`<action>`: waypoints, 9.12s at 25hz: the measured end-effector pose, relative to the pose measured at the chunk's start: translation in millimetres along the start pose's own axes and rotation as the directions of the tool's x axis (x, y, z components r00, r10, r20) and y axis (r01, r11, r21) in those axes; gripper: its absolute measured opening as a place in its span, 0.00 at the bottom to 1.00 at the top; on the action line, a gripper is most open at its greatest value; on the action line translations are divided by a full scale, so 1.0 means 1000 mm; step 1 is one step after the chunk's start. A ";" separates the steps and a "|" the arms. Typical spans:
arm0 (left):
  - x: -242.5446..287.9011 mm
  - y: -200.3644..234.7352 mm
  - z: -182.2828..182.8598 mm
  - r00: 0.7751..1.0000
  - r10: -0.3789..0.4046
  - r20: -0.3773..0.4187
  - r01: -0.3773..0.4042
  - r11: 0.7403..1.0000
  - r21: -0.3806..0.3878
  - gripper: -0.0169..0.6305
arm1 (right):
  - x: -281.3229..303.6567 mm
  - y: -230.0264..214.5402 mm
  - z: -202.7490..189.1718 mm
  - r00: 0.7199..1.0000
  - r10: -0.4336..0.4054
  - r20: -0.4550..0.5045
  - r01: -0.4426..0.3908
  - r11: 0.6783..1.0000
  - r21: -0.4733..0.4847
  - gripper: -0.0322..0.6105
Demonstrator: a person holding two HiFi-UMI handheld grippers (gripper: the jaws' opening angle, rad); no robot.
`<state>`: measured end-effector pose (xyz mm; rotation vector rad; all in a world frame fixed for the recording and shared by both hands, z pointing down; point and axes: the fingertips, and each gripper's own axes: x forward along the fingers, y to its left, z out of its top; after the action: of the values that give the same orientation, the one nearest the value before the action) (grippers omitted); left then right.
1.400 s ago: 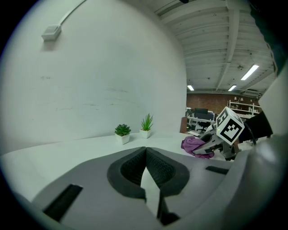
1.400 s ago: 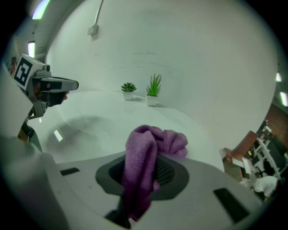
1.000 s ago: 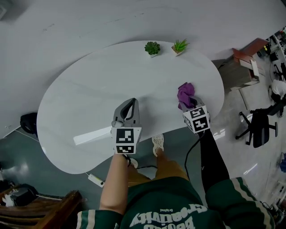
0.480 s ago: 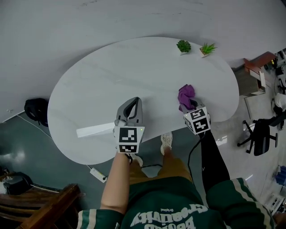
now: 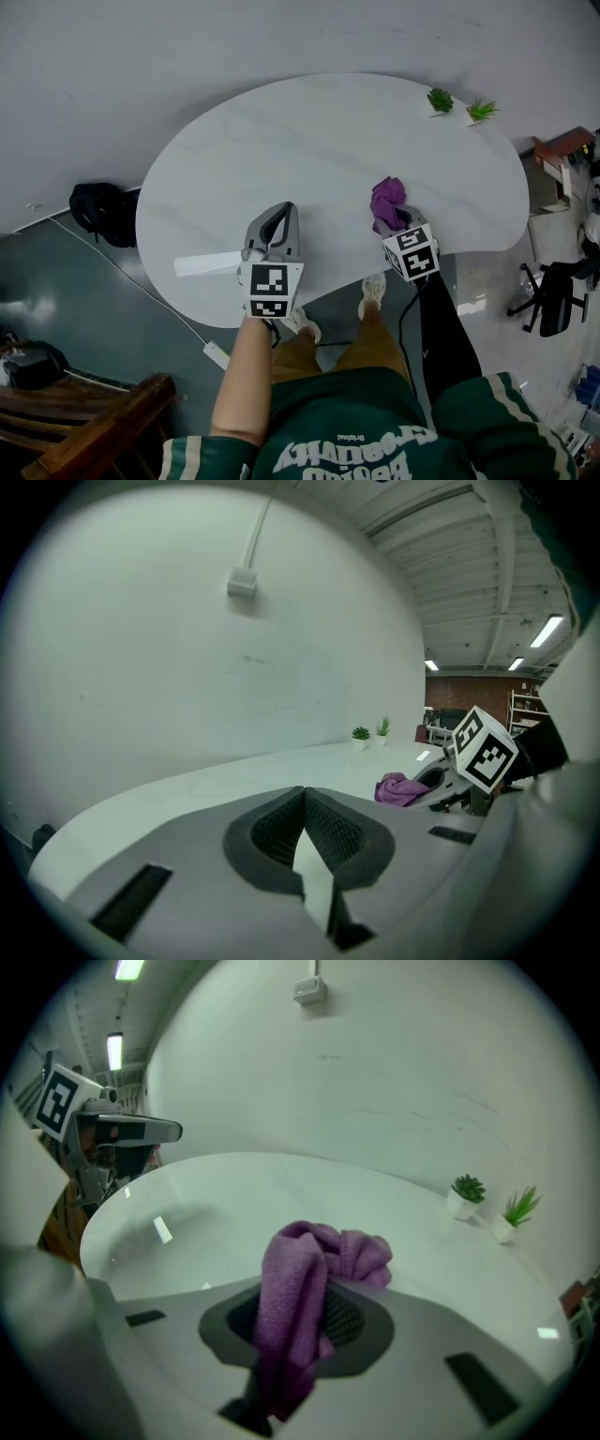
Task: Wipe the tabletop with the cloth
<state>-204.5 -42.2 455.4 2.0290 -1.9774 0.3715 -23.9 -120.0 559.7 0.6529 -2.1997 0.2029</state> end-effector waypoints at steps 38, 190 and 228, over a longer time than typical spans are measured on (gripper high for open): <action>-0.312 0.256 -0.113 0.843 0.528 -0.105 -0.538 0.832 -0.135 0.03 | 0.075 0.468 0.128 0.830 0.551 -0.084 -0.534 0.744 -0.401 0.20; -0.332 0.194 -0.122 0.935 0.348 -0.073 -0.353 0.933 -0.067 0.03 | 0.035 0.427 0.073 0.917 0.398 0.019 -0.387 0.901 -0.196 0.19; -0.158 -0.009 -0.014 0.991 0.122 0.061 -0.119 0.992 -0.051 0.03 | -0.117 0.150 0.064 0.902 0.161 0.401 -0.125 0.985 -0.115 0.20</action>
<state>-199.6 109.9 409.1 1.9203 -2.1331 0.2859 -82.0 30.6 440.4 0.5182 -2.6484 0.0461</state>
